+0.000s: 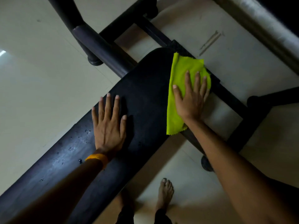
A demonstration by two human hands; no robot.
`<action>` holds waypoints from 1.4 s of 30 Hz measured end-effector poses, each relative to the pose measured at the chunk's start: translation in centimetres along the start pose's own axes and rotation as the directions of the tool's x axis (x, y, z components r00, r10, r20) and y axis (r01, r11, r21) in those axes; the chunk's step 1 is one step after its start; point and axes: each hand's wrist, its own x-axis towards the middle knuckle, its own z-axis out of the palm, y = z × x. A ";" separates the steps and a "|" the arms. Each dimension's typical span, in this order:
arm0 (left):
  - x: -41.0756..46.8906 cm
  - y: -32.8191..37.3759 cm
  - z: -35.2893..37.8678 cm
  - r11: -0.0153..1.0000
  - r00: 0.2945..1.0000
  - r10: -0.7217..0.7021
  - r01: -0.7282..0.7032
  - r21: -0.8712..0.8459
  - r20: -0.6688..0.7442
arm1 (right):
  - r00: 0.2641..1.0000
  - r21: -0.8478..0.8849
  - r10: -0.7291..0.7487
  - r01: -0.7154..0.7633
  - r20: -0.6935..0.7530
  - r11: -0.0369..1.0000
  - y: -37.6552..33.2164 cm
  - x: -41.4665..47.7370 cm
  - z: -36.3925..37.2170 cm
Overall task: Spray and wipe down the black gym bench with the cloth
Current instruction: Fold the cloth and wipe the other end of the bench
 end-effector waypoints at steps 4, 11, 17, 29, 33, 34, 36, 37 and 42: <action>2.6 0.6 0.5 0.985 0.985 0.168 -0.170 0.034 0.043 | 0.999 0.070 0.035 -0.035 -0.005 0.997 -2.9 -8.4 0.5; 3.2 0.5 1.4 0.978 0.983 0.182 -0.183 0.098 0.023 | 0.960 -0.132 -0.273 0.278 0.055 0.951 -1.6 -0.8 -0.1; 3.1 0.3 1.8 0.974 0.978 0.205 -0.206 0.096 0.018 | 0.958 -0.128 -0.262 0.276 0.117 0.953 -7.1 -1.4 0.9; 3.0 -0.6 2.2 0.979 0.979 0.203 -0.202 0.043 -0.019 | 0.889 -0.123 -0.428 0.449 0.166 0.885 -8.1 -3.3 0.8; 3.4 -0.4 2.0 0.976 0.976 0.214 -0.213 0.041 -0.026 | 0.719 -0.124 -0.626 0.681 0.303 0.722 -4.3 0.1 -0.8; 3.4 -0.4 2.0 0.977 0.977 0.210 -0.208 0.050 -0.030 | 0.763 -0.120 -0.578 0.628 0.291 0.769 -3.8 3.0 -0.7; 3.5 -0.3 1.9 0.978 0.979 0.202 -0.200 0.059 -0.038 | 0.880 -0.087 -0.417 0.445 0.228 0.891 -3.1 6.7 -0.5; 3.3 -0.3 2.0 0.979 0.979 0.198 -0.196 0.062 -0.038 | 0.915 -0.077 -0.351 0.372 0.198 0.925 -3.2 6.2 -0.2; 2.9 -0.5 2.2 0.981 0.981 0.191 -0.188 0.053 -0.041 | 0.822 -0.162 -0.524 0.562 0.223 0.811 -4.8 -5.7 0.2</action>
